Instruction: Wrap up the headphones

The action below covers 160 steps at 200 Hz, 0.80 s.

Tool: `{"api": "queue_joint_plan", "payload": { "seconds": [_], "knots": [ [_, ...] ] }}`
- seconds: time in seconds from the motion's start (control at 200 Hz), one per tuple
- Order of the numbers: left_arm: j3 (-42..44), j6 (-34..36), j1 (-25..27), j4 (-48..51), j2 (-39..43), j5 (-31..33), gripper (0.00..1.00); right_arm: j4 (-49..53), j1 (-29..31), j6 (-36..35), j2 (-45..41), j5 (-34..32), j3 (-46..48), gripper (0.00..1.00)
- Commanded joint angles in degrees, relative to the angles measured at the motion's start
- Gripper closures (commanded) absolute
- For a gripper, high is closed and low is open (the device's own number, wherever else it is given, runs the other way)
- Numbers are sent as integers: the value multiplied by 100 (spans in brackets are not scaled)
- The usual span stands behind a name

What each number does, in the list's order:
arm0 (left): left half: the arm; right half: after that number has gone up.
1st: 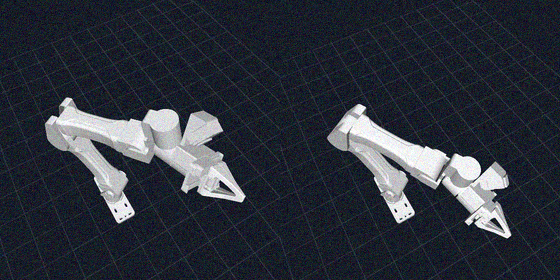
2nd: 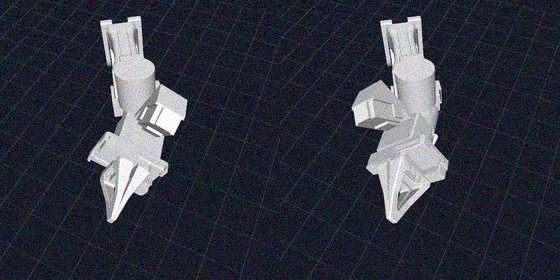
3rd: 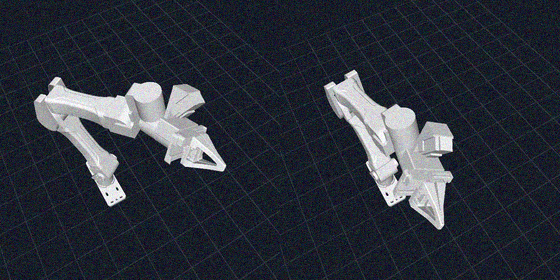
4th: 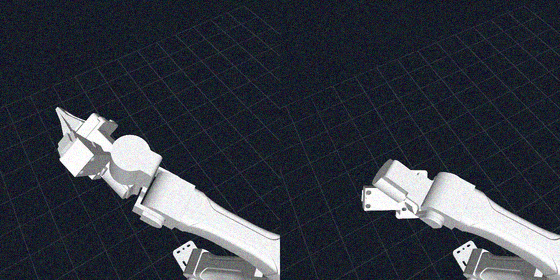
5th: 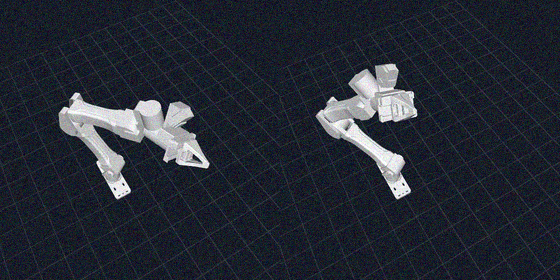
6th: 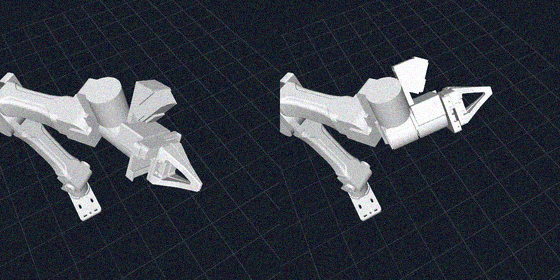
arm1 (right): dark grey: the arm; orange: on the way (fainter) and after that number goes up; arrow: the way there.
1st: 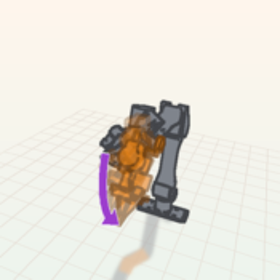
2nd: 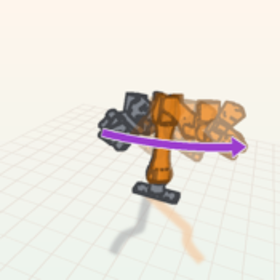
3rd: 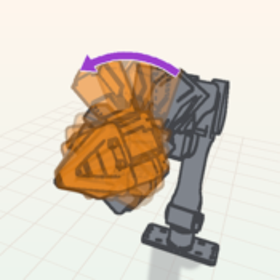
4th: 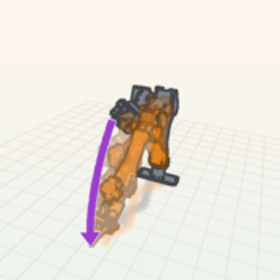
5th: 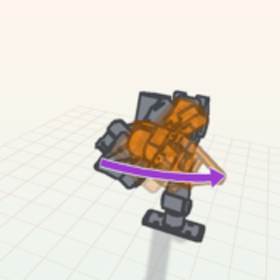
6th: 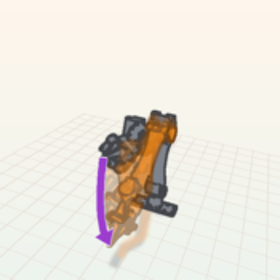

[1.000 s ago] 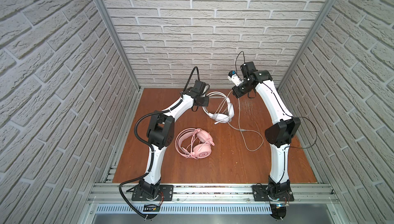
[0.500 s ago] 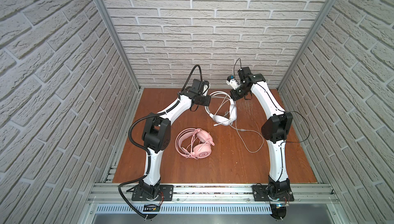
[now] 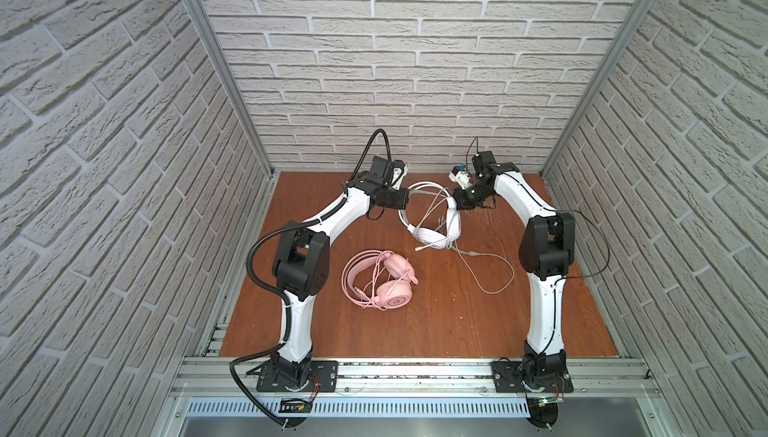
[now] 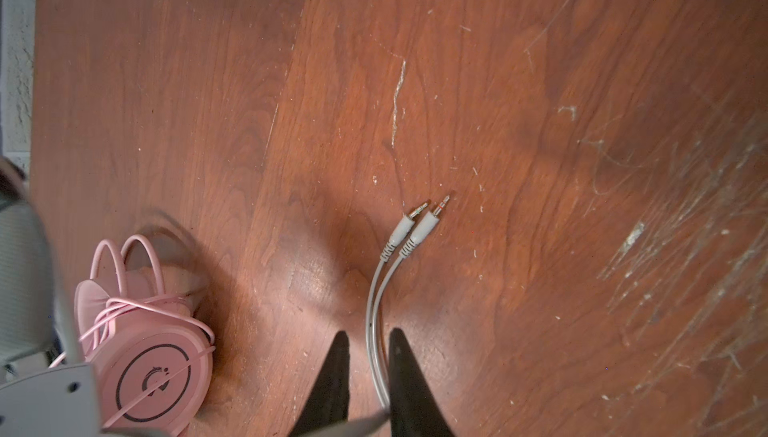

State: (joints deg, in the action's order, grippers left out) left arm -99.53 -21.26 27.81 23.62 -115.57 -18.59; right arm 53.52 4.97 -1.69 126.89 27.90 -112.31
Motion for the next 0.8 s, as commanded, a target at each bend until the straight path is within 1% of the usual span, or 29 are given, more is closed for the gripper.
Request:
{"api": "queue_joint_plan", "payload": {
  "seconds": [0.0,0.185,0.35,0.47,0.575,0.705,0.795],
  "knots": [
    [31,-319,-45,-796,517,-576,100,-915,13,403,-549,524,558,75],
    [111,-585,-124,-973,511,-696,100,-1581,-1,708,-847,724,1392,71],
    [123,-941,-240,-1189,526,-824,100,-1990,-2,945,-893,904,1976,71],
    [119,-1225,-344,-1338,535,-798,100,-2232,10,1061,-973,954,2366,71],
    [138,-1610,-462,-1554,526,-762,100,-2417,20,1147,-1082,1010,2723,71],
    [323,-2230,-615,-2193,521,-754,100,-2592,70,1222,-1213,1024,3128,74],
    [381,-2518,-678,-2450,479,-631,100,-2721,129,1297,-1315,1001,3411,74]
  ]
}}
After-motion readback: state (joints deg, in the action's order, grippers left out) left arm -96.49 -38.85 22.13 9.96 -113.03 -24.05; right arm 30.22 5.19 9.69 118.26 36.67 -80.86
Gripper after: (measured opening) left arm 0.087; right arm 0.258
